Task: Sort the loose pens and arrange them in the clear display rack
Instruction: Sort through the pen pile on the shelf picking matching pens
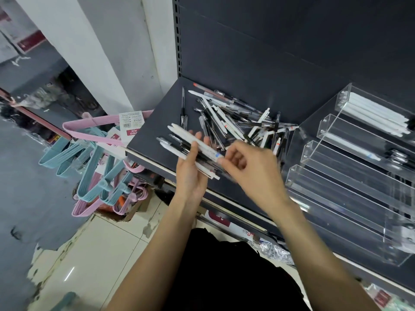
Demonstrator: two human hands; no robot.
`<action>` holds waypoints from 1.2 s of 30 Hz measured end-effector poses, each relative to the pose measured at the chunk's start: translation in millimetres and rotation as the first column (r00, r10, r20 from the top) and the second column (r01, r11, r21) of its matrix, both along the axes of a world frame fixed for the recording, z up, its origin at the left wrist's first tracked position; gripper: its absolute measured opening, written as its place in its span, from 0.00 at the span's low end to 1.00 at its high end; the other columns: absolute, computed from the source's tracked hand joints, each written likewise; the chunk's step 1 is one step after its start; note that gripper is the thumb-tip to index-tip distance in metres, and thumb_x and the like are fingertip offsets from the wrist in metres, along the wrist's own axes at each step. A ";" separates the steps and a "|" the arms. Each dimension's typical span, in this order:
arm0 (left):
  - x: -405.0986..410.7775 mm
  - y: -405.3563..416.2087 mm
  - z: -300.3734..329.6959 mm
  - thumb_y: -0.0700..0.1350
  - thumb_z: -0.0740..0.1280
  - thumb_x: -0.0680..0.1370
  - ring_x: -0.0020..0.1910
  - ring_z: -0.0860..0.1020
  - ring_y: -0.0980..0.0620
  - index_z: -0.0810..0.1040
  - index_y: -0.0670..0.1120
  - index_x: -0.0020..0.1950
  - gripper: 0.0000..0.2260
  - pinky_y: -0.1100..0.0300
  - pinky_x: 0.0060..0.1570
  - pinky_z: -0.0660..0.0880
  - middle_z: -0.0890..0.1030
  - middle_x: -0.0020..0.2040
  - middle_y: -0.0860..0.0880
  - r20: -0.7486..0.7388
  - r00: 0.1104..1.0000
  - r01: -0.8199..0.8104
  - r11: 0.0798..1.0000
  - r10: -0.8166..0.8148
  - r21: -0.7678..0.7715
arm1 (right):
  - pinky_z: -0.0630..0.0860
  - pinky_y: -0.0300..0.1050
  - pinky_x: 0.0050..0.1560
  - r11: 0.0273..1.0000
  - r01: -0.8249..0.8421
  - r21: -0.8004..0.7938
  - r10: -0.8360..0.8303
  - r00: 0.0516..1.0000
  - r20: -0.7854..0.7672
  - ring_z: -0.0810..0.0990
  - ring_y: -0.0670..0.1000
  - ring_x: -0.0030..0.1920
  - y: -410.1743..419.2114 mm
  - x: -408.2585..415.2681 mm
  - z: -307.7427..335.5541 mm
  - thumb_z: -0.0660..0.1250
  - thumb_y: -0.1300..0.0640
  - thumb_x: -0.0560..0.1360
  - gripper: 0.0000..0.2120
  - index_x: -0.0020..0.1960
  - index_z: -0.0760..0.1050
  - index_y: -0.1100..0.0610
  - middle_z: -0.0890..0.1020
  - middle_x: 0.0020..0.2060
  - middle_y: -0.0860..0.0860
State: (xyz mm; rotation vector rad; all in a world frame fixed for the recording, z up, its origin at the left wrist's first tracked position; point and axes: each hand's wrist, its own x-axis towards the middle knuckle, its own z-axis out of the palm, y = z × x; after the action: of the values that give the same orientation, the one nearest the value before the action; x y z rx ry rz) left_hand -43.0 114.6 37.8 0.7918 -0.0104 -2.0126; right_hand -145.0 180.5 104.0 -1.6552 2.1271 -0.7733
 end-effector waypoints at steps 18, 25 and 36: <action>-4.9 18.3 23.3 0.39 0.56 0.82 0.44 0.82 0.56 0.77 0.48 0.56 0.12 0.58 0.48 0.80 0.85 0.45 0.53 -0.025 0.995 -0.094 0.993 0.092 -0.072 | 0.74 0.37 0.58 0.940 0.339 0.025 -0.232 0.587 0.776 0.73 0.43 0.62 13.4 50.4 -34.2 0.70 0.60 0.74 0.29 0.62 0.56 0.39 0.71 0.62 0.48; 1.1 14.8 20.6 0.39 0.55 0.83 0.50 0.82 0.55 0.83 0.50 0.51 0.16 0.56 0.56 0.77 0.84 0.48 0.53 -0.002 0.994 -0.113 0.984 0.113 -0.138 | 0.78 0.41 0.43 0.912 0.390 0.125 -0.332 0.525 0.784 0.82 0.49 0.39 25.8 39.2 -35.7 0.71 0.62 0.73 0.15 0.54 0.68 0.53 0.84 0.39 0.53; 16.9 3.8 5.6 0.37 0.55 0.82 0.52 0.81 0.52 0.72 0.48 0.61 0.11 0.48 0.59 0.76 0.83 0.51 0.50 0.020 0.994 -0.104 0.986 0.107 -0.127 | 0.77 0.35 0.45 0.820 0.571 0.039 -0.275 0.334 0.902 0.79 0.44 0.37 47.5 -23.2 -20.8 0.66 0.68 0.73 0.08 0.48 0.80 0.59 0.84 0.35 0.47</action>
State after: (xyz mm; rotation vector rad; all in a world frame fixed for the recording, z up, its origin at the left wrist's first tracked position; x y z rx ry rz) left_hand -26.1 118.4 43.3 0.7240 -0.1070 -1.8817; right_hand -168.3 228.0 83.2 -0.4000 1.6180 -1.7221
